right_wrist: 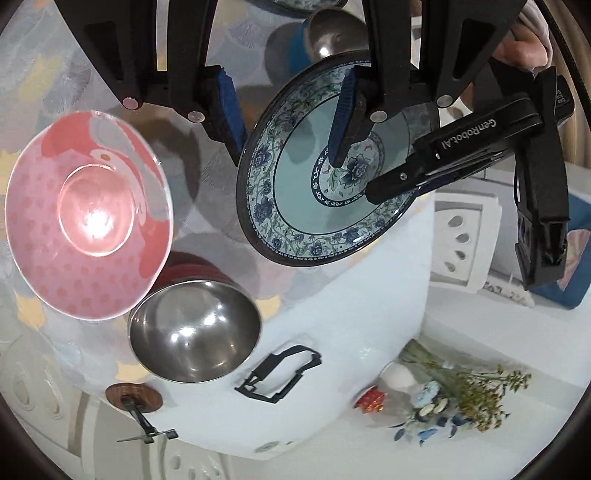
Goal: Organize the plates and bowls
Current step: 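Lift the floral plate with both grippers and carry it toward the plate stack, then lower the held floral plate onto the plate stack with both grippers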
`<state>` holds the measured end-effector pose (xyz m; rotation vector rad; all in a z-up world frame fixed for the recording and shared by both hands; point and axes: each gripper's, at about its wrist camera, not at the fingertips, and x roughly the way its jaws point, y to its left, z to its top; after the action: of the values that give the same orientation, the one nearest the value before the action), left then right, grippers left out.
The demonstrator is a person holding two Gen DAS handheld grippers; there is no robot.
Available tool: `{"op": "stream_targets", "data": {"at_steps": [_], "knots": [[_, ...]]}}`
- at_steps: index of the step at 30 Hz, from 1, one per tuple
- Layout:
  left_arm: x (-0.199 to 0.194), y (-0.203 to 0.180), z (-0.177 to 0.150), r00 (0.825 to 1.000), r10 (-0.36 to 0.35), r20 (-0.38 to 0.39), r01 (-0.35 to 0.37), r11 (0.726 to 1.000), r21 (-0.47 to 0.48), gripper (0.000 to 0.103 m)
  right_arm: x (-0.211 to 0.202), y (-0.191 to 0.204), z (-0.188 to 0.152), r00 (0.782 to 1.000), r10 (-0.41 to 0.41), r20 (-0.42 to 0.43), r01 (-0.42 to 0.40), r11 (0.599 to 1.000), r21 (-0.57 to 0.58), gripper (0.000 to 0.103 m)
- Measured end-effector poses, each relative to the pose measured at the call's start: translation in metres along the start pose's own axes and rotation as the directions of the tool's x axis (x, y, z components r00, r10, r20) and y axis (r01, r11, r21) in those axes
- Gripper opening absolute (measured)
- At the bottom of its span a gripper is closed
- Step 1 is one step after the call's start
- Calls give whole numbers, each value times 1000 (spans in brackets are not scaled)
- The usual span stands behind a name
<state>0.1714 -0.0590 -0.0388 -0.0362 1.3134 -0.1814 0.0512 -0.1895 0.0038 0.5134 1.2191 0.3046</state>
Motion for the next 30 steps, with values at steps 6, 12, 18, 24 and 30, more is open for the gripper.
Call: {"op": "stream_targets", "data": {"at_steps": [6, 12, 18, 24, 30], "knots": [[-23, -2, -28, 1000, 24, 18, -24, 999, -35, 66, -15, 8, -15, 999, 27, -27, -29, 997, -76, 44], [-42, -2, -65, 999, 35, 32, -32, 996, -88, 66, -31, 15, -37, 996, 59, -62, -68, 986, -154, 44], [-59, -2, -104, 998, 36, 46, -28, 988, -150, 66, -49, 22, -60, 993, 78, -89, -97, 968, -231, 44], [-67, -3, -141, 998, 48, 43, -38, 978, -207, 66, -56, 26, -84, 989, 78, -123, -110, 953, -281, 44], [-72, -2, -169, 998, 53, 38, -42, 966, -257, 66, -57, 26, -102, 983, 81, -162, -129, 940, -317, 44]]}}
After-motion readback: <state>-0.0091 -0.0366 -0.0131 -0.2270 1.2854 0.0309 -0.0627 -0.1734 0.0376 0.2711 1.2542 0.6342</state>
